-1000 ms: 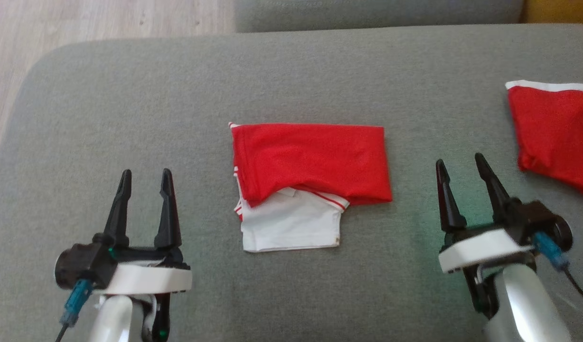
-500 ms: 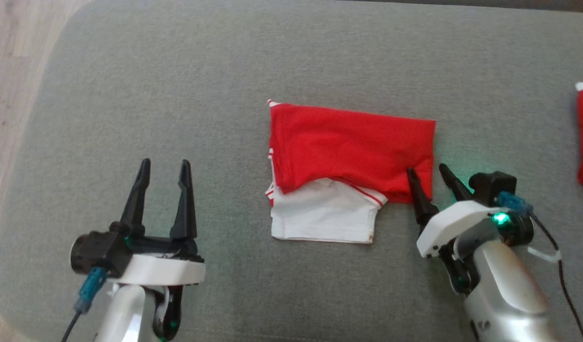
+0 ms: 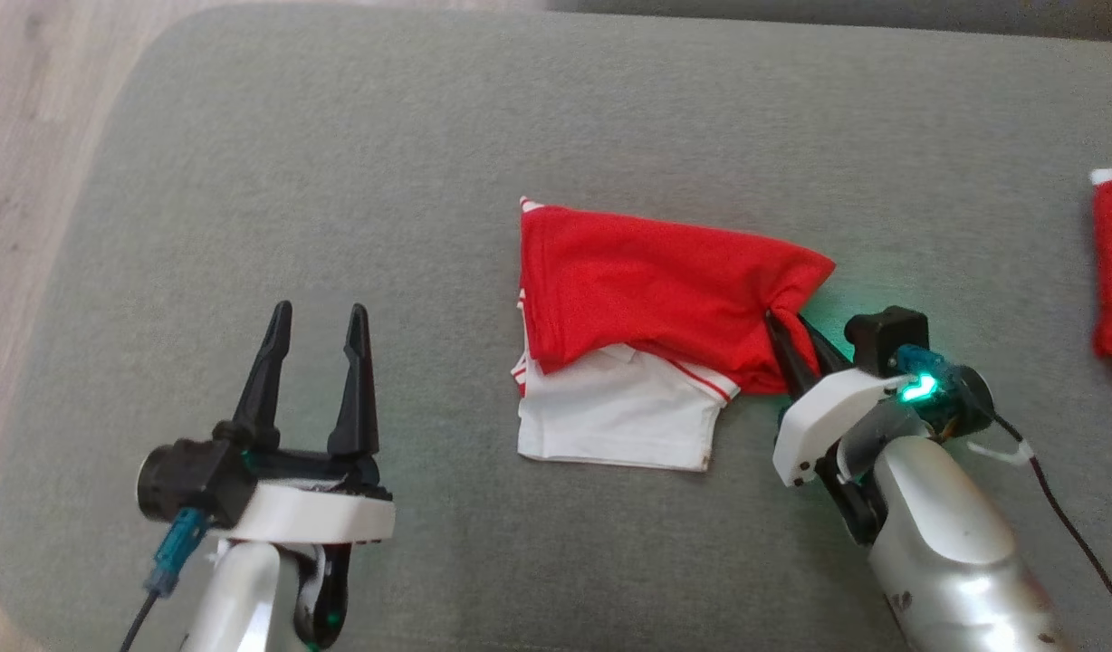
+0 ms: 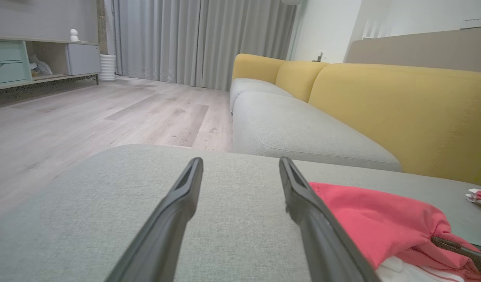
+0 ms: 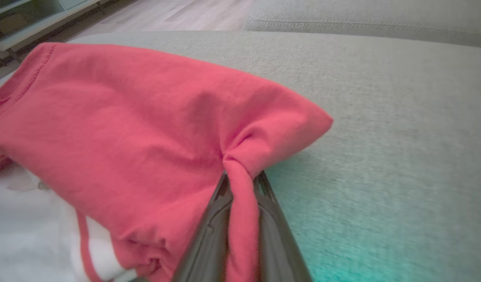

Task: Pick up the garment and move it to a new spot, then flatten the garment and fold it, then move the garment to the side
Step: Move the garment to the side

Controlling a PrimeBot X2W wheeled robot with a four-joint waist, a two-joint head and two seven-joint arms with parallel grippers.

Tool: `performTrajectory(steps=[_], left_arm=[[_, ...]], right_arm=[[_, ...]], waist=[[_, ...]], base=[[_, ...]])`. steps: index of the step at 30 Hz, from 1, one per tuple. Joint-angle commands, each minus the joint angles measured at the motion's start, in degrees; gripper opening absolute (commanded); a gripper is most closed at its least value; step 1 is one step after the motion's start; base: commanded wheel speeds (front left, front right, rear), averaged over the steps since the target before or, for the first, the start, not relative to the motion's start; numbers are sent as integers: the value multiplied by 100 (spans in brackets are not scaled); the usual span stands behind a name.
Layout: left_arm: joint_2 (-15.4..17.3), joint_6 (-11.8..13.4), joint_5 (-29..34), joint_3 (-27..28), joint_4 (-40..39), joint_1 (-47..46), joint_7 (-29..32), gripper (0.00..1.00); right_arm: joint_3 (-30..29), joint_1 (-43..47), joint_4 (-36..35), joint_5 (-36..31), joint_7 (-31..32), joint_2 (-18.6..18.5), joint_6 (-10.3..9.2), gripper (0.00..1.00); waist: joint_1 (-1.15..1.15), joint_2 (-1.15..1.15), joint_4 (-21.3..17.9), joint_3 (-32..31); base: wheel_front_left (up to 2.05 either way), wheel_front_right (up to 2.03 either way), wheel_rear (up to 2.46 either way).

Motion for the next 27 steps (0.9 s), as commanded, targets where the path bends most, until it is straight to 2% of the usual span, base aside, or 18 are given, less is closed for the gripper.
performTrajectory(steps=[1, 9, 14, 15, 21, 27], left_arm=[[24, -5, 53, 99, -157, -97, -28, 100], [24, 3, 129, -113, -182, -57, -28, 100], [24, 40, 147, -133, -264, -99, -28, 100], [24, 40, 147, -133, -264, -99, -28, 100], [24, 10, 260, -54, -370, -347, -28, 100], [48, -40, 308, 16, -376, -626, -28, 100]], right_arm=[[74, -43, -127, -172, -119, 58, -5, 0], [-55, -109, -751, -1329, -162, 33, -5, 0], [222, -277, -1329, -1709, 117, -419, -5, 0], [222, -277, -1329, -1709, 117, -419, -5, 0], [424, -765, -1859, -1615, 578, -1510, -5, 0], [132, -1272, -1770, -1576, 899, -2468, -5, 0]], waist=[[0, 0, -179, -138], [0, 0, -802, -294], [0, 0, -1254, -194], [0, 0, -1254, -194], [0, 0, -1594, 236], [0, 0, -1660, 676]], base=[[0, 0, 0], [0, 0, 0], [0, 0, 0], [0, 0, 0], [0, 0, 0], [0, 0, 0]])
